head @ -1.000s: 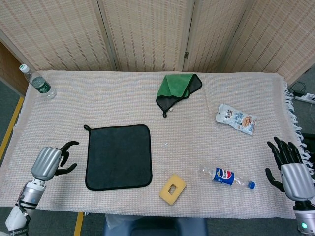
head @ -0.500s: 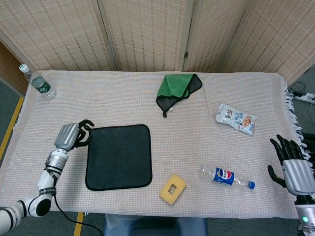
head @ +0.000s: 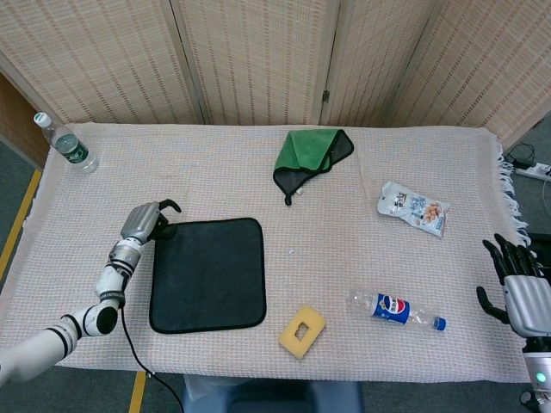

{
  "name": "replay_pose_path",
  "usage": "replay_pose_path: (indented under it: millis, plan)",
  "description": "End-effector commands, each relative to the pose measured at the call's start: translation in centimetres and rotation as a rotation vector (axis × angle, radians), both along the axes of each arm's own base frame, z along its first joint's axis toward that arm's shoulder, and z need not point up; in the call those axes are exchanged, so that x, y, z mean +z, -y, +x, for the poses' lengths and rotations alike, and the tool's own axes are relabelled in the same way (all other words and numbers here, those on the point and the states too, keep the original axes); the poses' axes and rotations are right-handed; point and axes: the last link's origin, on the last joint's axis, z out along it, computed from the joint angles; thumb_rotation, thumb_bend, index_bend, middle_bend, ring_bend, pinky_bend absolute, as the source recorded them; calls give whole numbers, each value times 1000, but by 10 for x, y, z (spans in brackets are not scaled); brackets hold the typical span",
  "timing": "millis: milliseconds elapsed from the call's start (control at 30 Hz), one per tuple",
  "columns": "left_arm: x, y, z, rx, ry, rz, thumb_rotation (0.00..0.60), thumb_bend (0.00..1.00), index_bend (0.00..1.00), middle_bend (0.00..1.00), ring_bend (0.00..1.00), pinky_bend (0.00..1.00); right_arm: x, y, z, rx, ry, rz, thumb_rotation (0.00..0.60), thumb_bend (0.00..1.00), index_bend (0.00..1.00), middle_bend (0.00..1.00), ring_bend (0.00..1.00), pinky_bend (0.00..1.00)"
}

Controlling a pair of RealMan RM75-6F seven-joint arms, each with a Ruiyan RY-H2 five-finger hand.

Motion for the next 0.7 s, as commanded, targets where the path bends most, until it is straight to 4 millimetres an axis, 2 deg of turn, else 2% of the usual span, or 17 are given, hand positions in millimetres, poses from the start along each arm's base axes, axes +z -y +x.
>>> replay_pose_path:
  millis: [33, 333, 700]
  plan:
    - [-18, -7, 4, -1, -1, -36, 600, 483, 390, 1000, 1000, 1000, 1, -1, -2, -10, 2, -3, 600, 490, 0, 0, 0, 0]
    - [-42, -15, 4, 5, -30, -70, 600, 483, 405, 1000, 1000, 1000, 4, -4, -8, -32, 7, -2, 600, 490, 0, 0, 0, 0]
    - [-55, -19, 4, -2, -37, -67, 600, 472, 470, 1000, 1000, 1000, 8, -9, -10, -39, 14, -7, 600, 489, 0, 0, 0, 0]
